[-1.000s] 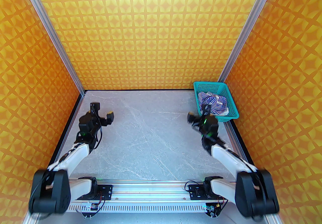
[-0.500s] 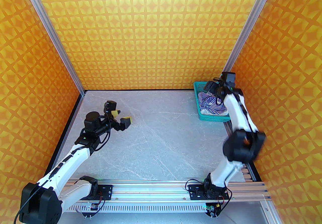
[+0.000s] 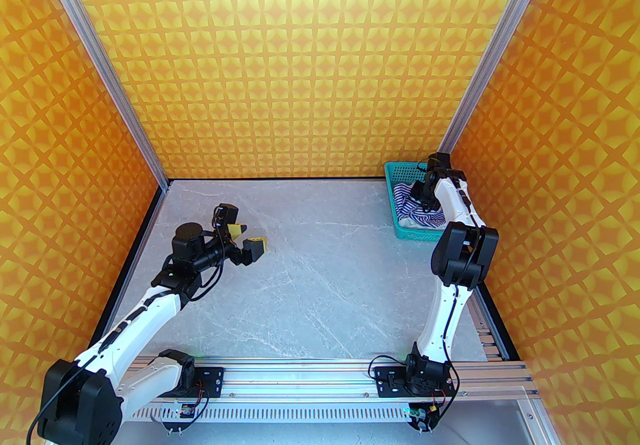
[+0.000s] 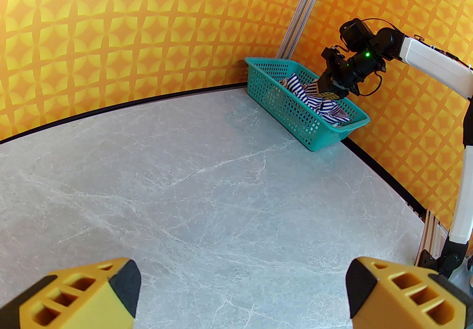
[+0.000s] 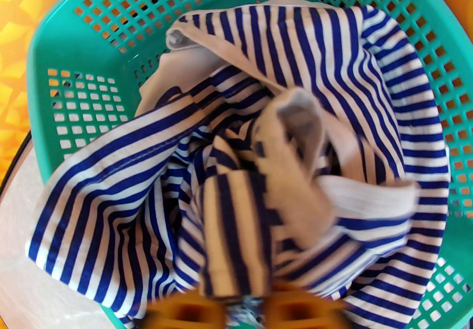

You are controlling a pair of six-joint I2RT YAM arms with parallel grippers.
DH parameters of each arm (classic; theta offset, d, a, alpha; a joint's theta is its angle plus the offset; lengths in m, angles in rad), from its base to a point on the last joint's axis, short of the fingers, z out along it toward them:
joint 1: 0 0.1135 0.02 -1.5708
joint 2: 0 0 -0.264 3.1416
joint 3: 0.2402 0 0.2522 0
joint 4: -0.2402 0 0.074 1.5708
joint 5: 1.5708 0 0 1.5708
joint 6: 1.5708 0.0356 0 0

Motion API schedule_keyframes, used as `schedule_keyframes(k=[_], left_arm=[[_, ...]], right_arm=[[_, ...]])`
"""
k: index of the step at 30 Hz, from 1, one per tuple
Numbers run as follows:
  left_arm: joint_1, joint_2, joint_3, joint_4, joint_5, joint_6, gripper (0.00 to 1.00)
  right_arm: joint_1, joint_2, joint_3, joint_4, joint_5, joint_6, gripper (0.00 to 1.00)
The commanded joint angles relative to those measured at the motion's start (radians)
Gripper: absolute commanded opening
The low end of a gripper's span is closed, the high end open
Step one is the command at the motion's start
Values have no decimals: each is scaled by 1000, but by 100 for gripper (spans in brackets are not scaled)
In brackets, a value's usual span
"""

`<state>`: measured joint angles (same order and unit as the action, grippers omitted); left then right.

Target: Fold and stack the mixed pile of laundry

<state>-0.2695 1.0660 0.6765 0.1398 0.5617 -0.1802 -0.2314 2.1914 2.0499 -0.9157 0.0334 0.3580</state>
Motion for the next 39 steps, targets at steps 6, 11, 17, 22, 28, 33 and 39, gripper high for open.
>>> schedule_keyframes(k=[6,11,17,22,28,33,39], left_arm=[[-4,-62,1,-33,21,-16,96],[-5,-107,27,-62,23,-27,95],[-5,-167,55,-111,23,-12,95],[-5,-158,103,-189,22,14,95],[-6,-151,69,-257,19,8,92],[-23,-101,29,-348,6,8,84],[-241,32,60,-462,-148,97,79]], right_arm=[[126,-444,-135,126,-70,-64,0],[258,-714,-221,193,-164,-62,0],[474,-881,-297,203,-228,-21,0],[650,-799,-390,221,-176,14,0],[698,-531,-444,291,-193,87,1],[690,-384,-390,215,-159,70,54],[609,-564,-600,237,-167,54,68]])
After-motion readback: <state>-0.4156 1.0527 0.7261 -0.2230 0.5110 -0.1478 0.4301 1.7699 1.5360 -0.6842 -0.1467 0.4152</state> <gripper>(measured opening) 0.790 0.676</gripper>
